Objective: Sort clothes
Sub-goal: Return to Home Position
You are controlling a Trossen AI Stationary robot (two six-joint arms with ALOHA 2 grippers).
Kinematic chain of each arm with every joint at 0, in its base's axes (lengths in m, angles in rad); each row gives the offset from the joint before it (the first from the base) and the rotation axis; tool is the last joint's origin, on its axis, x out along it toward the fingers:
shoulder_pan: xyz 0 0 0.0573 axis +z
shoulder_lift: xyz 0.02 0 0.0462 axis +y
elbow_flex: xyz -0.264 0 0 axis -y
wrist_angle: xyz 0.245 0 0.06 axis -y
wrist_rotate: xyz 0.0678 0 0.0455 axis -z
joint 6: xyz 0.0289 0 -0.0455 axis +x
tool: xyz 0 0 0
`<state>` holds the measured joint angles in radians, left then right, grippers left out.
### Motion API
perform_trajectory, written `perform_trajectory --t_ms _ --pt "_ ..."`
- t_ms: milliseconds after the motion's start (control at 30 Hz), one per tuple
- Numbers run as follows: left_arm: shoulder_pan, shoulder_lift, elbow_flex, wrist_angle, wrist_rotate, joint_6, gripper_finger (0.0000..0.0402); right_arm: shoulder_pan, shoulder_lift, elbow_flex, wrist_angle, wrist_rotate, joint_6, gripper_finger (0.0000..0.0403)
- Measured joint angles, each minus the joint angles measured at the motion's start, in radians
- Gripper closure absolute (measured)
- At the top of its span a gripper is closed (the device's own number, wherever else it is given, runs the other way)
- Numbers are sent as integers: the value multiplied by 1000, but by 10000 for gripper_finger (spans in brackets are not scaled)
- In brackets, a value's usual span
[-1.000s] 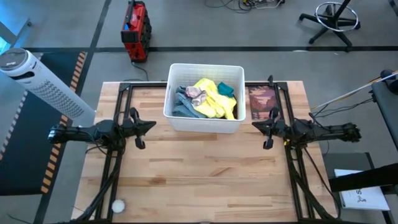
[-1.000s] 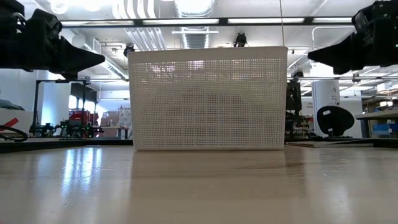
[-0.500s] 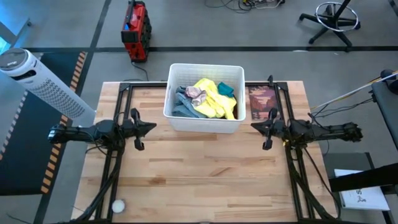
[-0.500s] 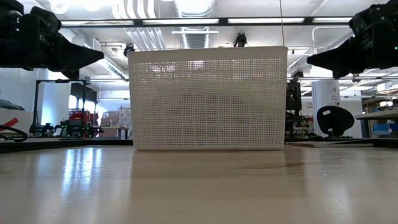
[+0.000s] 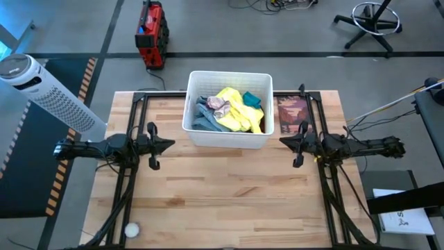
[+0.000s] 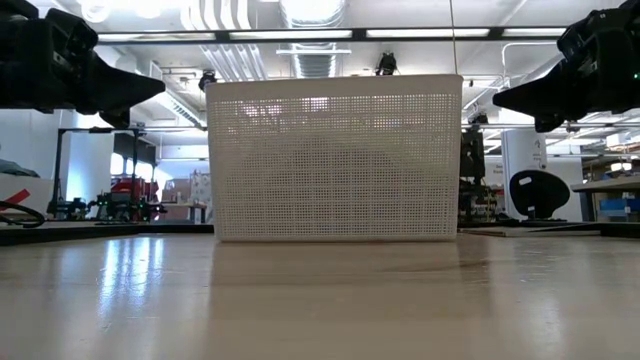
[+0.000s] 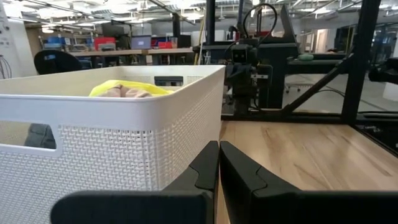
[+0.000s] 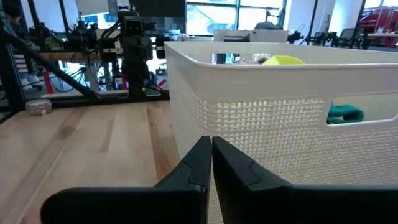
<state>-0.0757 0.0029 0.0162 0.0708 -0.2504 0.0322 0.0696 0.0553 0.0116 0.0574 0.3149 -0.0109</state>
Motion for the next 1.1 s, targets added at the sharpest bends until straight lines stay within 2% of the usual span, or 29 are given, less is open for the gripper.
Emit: perform_trajectory --t_ms 1100 --pt "0 0 0 4 0 0 393 0 0 -1 0 0 0 403"
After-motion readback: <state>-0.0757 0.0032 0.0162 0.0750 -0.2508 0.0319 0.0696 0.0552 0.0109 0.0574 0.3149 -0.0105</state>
